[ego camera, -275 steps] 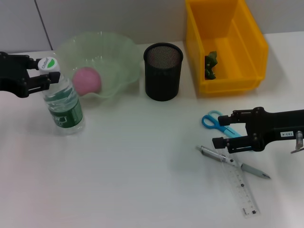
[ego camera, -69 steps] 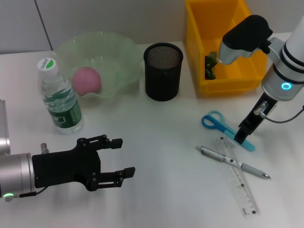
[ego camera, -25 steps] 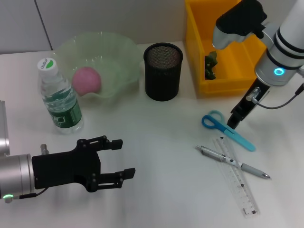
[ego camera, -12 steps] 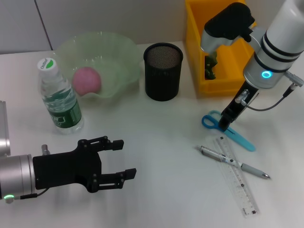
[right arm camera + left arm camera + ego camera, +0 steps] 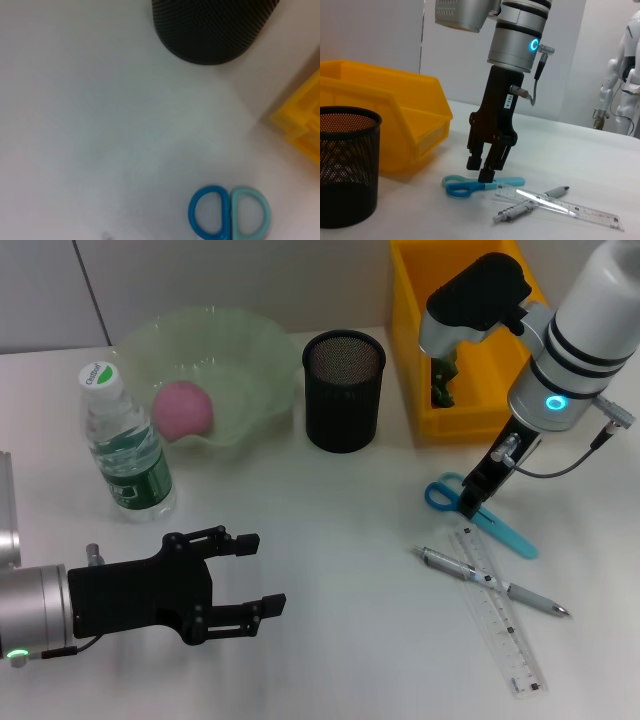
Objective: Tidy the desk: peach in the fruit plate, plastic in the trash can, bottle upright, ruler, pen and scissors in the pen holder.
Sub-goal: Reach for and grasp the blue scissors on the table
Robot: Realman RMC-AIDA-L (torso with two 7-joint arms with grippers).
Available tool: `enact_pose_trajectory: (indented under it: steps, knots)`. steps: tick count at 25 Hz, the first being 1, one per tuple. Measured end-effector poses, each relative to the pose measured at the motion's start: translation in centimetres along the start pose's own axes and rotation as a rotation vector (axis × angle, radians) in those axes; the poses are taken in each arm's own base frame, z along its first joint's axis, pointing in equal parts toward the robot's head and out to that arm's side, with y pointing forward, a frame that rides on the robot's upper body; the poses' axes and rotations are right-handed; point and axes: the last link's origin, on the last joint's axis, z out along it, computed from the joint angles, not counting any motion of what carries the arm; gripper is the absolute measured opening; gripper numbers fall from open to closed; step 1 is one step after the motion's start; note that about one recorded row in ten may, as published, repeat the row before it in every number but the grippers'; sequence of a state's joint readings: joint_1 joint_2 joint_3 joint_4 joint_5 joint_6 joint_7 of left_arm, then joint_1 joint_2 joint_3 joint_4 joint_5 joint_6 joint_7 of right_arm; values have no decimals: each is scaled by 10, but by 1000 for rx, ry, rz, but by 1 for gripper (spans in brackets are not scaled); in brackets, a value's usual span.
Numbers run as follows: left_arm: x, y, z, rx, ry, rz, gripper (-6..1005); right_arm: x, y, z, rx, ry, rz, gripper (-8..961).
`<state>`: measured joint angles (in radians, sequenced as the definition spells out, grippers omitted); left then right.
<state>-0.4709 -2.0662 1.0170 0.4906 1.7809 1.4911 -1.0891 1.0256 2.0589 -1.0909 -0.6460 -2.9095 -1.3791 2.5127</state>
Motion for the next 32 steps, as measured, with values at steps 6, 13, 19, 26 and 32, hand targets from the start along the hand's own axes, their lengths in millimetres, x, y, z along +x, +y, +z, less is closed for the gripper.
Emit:
enact_pose_trajectory:
  steps: [6, 13, 19, 26, 32]
  knots:
    - [0, 0, 0, 0, 0, 1, 794, 0, 1, 2, -5, 8, -2, 436]
    - [1, 0, 0, -1, 0, 2, 794, -1, 2, 2, -3, 11, 5, 435]
    - [1, -1, 1, -2, 0, 4, 793, -1, 1, 2, 3, 8, 7, 435]
    - [2, -1, 1, -2, 0, 6, 793, 0, 0, 2, 5, 10, 9, 436]
    - [2, -2, 1, -2, 0, 8, 793, 2, 0, 6, -1, 22, 12, 435]
